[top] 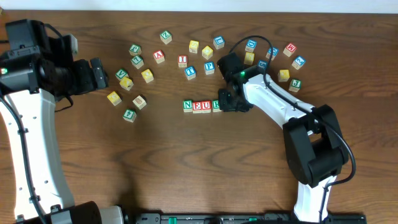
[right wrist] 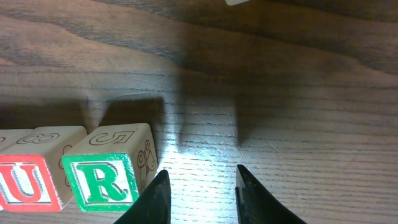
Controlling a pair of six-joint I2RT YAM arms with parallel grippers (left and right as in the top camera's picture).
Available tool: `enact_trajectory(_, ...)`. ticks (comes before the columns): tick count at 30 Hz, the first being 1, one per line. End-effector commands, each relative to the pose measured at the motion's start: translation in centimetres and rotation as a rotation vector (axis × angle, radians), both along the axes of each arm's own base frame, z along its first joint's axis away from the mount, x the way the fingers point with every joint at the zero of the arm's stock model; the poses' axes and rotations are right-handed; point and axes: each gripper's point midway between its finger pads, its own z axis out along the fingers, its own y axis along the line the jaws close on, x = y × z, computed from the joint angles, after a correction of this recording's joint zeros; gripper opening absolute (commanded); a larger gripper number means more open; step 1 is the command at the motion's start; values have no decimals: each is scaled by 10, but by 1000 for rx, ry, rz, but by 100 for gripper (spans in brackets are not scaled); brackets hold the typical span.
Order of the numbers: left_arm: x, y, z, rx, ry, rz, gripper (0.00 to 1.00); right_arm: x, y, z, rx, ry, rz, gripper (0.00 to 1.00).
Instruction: Spell out NEURIPS
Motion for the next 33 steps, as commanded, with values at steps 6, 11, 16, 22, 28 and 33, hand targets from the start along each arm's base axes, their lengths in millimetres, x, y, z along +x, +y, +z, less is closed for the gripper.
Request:
enact_trajectory(6, 2, -1, 10, -3, -32, -1, 98, 1, 11, 2, 14, -13, 0, 30)
enact_trajectory(11, 2, -1, 10, -3, -32, -1, 98, 2, 15, 3, 21, -22, 7, 31)
enact_trajectory(16, 2, -1, 10, -3, -32, -2, 98, 2, 19, 3, 28, -26, 13, 31)
enact_trajectory(22, 2, -1, 10, -3, -32, -1, 98, 4, 25, 4, 56, -34, 20, 31)
enact_trajectory(28, 2, -1, 10, -3, -32, -1, 98, 1, 32, 5, 72, -29, 33, 31)
enact_trajectory(33, 2, -1, 10, -3, -32, -1, 97, 1, 33, 5, 66, -36, 40, 31)
